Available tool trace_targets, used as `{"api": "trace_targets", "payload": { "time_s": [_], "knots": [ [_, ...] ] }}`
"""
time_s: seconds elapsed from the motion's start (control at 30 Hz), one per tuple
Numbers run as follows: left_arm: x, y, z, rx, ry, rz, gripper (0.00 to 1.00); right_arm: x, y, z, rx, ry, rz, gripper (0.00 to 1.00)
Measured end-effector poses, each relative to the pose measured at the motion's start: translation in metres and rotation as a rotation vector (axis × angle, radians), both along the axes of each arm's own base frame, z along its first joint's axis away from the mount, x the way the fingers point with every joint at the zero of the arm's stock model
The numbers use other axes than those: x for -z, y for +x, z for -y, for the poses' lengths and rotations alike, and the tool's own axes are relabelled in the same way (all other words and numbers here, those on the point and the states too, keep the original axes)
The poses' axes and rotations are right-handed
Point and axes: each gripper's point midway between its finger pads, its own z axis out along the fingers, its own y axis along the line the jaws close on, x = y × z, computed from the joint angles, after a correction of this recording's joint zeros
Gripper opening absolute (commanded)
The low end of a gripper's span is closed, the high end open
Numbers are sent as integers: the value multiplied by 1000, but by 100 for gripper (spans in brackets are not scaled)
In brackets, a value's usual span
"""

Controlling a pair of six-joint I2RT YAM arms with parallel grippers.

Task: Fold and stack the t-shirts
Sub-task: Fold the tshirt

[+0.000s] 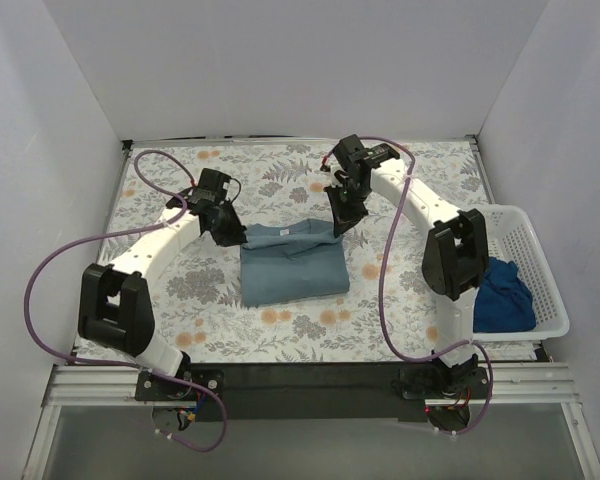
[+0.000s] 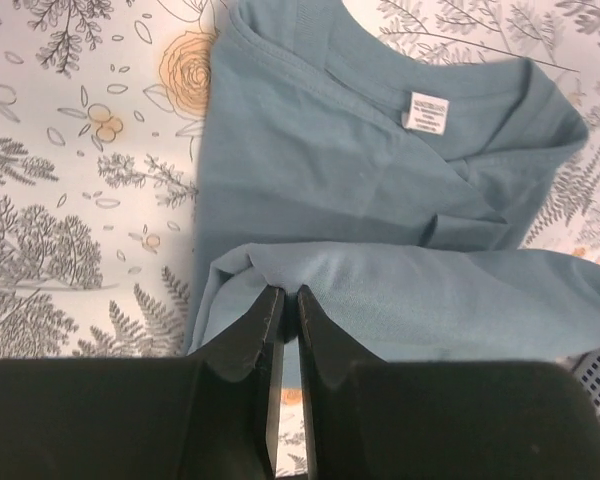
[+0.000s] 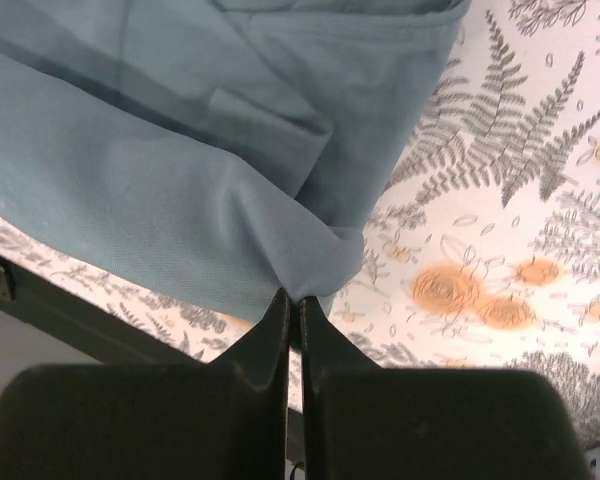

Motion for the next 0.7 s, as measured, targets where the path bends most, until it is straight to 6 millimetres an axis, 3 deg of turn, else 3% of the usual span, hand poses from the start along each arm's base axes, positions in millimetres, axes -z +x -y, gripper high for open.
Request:
{"api": "trace_targets", "payload": {
  "time_s": [0.13,0.23,0.5,0.6,0.7],
  "knots": [
    [23,12,-2,-6,8,-29,0,34,18,3,20,-8,-40,1],
    [36,19,-4,-14,12,-42,0,47,28,3,30,0,-41,1],
    [48,28,-7,-39,23,-30,0,56,46,-1,29,24,10,1],
    [48,32,-9,-51,31,-14,0,55,51,-2,30,28,30,15],
    [48,37,-10,-70,36,8,2,56,57,-2,33,24,55,21]
  ]
}}
